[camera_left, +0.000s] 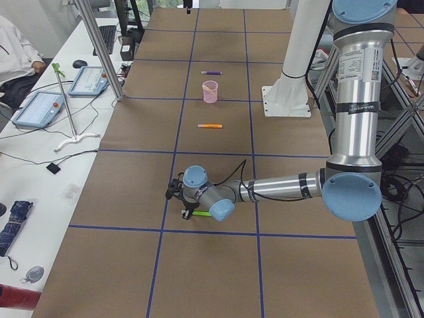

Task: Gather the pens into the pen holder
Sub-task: 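Grasp and lift the green highlighter with the left gripper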

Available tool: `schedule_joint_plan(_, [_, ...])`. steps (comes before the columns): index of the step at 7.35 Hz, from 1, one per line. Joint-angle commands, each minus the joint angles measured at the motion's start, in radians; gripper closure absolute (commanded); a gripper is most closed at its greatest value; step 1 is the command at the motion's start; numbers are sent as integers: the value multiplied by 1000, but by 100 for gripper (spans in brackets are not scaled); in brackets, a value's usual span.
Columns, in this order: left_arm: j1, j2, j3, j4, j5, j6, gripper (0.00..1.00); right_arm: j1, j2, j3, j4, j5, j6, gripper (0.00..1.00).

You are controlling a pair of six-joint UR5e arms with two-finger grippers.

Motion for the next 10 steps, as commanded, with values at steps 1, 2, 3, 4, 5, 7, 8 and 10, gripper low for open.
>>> schedule_joint_plan(1, [0,-1,2,0,0,0,64,0,1,-1,0,-3,0,0])
schedule_joint_plan(2, [0,-1,2,0,0,0,64,0,0,-1,0,-3,0,0])
schedule_joint_plan(3, [0,-1,2,0,2,0,66,0,0,-1,0,-3,0,0])
schedule_joint_plan(4, [6,-1,2,0,2,0,76,0,0,-1,0,-1,0,0])
schedule_joint_plan(5, [12,-1,2,0,2,0,88,0,0,-1,0,-1,0,0])
schedule_joint_plan(7, [12,-1,-15,-5,0,3,100,0,-2,0,0,0,0,0])
schedule_joint_plan(8, [9,1,-70,-2,-17,3,100,3,0,0,0,2,0,0])
schedule_joint_plan(10, [8,-13,-205,-55,-58,9,100,6,0,3,2,2,0,0])
